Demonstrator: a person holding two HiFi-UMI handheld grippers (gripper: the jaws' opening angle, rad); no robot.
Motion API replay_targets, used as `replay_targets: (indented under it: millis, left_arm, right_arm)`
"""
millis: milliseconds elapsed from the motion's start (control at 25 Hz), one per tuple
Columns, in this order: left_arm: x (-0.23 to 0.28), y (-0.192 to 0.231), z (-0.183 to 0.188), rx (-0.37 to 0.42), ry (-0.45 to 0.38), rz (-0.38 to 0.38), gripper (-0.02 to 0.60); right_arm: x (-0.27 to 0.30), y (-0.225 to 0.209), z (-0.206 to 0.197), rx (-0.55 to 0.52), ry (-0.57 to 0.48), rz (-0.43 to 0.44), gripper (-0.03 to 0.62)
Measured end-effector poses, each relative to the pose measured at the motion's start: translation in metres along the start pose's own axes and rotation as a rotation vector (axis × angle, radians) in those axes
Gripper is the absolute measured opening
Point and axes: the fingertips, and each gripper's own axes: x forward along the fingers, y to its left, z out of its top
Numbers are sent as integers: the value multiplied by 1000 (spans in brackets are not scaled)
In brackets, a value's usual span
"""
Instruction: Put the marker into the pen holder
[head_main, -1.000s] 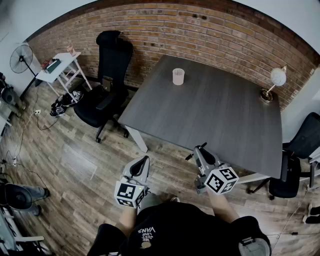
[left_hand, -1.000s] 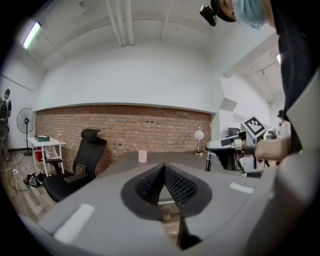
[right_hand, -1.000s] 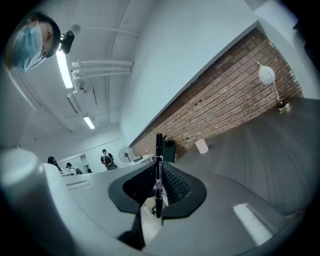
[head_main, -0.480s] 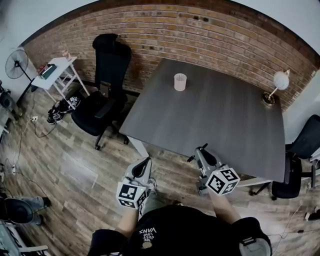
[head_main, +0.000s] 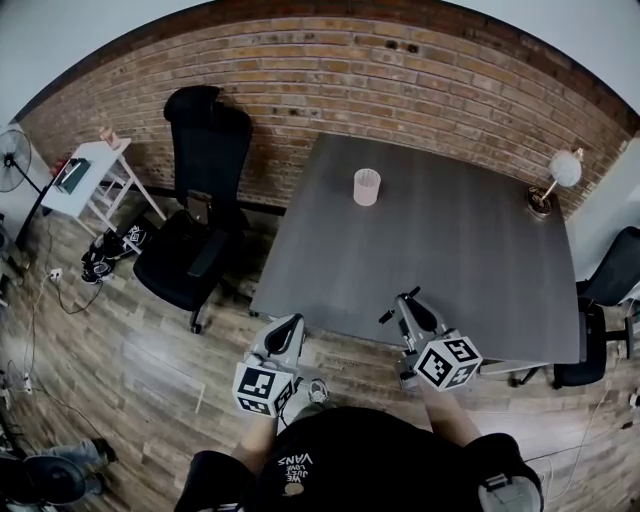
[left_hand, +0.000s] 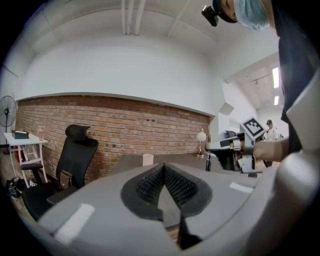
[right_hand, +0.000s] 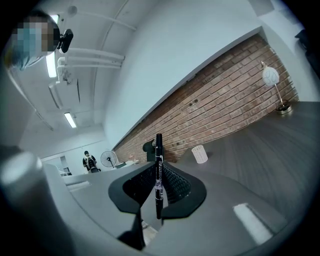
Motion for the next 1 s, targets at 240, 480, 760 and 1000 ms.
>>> replay_targets:
  millis: [240,480,760,1000]
  left_arm:
    - [23,45,6,13,7,-78,52]
    - [42,56,-3,4,32,-160,52]
    - [70,60,-6,-14,40,-160,52]
    - [98,81,3,-36,36,-78,52]
  right_arm:
    - [43,6,7,-6,-37,-66,40]
    - [67,3,9,-15,-48,-121,40]
    - [95,-26,31,-53,-51,-124,40]
    - [138,-53,50,-75,-14,-80,40]
